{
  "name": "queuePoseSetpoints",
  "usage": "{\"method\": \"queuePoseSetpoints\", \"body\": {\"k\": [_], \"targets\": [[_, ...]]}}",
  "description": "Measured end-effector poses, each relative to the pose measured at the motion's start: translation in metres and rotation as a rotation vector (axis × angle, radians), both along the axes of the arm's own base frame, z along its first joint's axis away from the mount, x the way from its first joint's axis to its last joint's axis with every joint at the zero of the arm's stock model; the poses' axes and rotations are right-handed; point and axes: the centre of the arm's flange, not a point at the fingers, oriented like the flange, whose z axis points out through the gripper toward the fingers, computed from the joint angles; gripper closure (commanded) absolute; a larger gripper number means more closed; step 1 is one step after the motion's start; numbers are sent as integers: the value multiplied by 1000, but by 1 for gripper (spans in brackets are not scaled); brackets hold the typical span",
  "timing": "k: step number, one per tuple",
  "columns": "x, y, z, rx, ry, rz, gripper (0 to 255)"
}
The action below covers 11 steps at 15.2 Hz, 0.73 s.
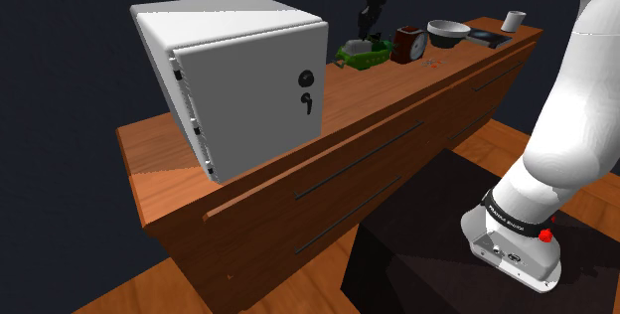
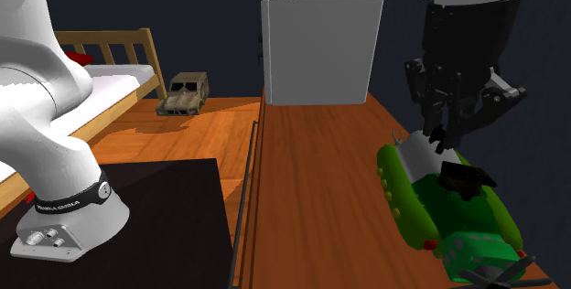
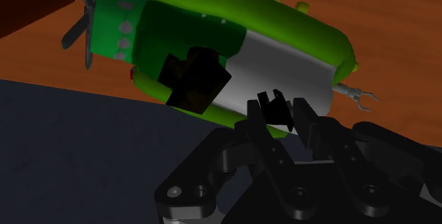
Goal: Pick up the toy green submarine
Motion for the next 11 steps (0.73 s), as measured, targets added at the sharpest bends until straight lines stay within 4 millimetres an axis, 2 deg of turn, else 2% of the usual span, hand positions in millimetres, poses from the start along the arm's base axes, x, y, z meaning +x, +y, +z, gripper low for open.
{"method": "queuePoseSetpoints", "body": {"k": [6, 11], "targets": [[0, 0, 2, 0, 2, 0, 255], [-1, 0, 24, 1, 4, 0, 255]]}}
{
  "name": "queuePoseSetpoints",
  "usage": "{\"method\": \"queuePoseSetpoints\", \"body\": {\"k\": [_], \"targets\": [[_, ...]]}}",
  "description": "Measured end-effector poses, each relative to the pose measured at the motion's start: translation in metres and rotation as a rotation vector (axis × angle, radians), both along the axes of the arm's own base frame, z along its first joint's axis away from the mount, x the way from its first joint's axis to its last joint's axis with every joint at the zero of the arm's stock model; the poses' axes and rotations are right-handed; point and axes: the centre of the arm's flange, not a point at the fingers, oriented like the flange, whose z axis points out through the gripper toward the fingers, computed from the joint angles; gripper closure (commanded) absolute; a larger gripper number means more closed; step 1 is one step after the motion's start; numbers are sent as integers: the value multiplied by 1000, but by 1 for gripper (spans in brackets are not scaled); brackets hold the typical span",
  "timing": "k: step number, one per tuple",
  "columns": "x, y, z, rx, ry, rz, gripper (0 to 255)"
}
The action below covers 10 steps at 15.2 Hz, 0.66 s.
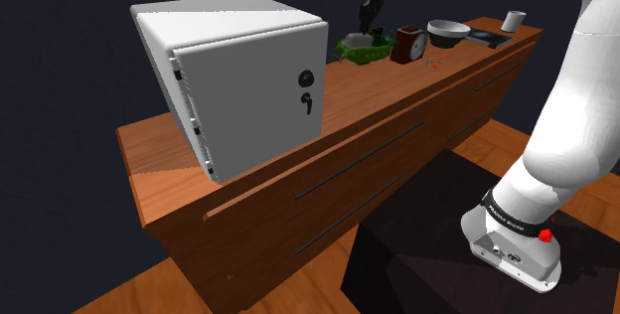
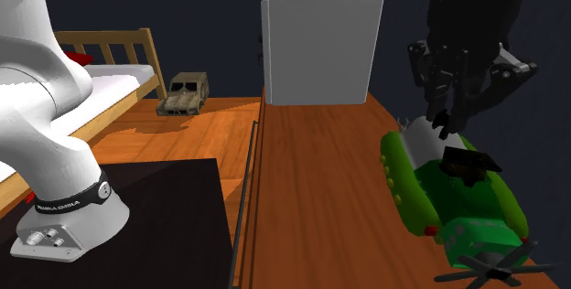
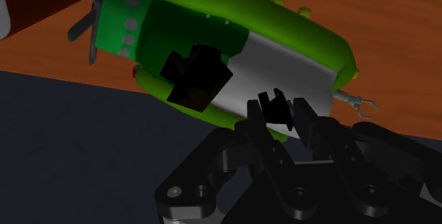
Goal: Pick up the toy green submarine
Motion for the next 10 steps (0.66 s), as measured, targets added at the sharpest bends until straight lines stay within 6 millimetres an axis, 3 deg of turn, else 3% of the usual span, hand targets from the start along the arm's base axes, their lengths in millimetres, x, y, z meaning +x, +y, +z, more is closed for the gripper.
{"method": "queuePoseSetpoints", "body": {"k": [10], "targets": [[2, 0, 50, 0, 0, 0, 255]]}}
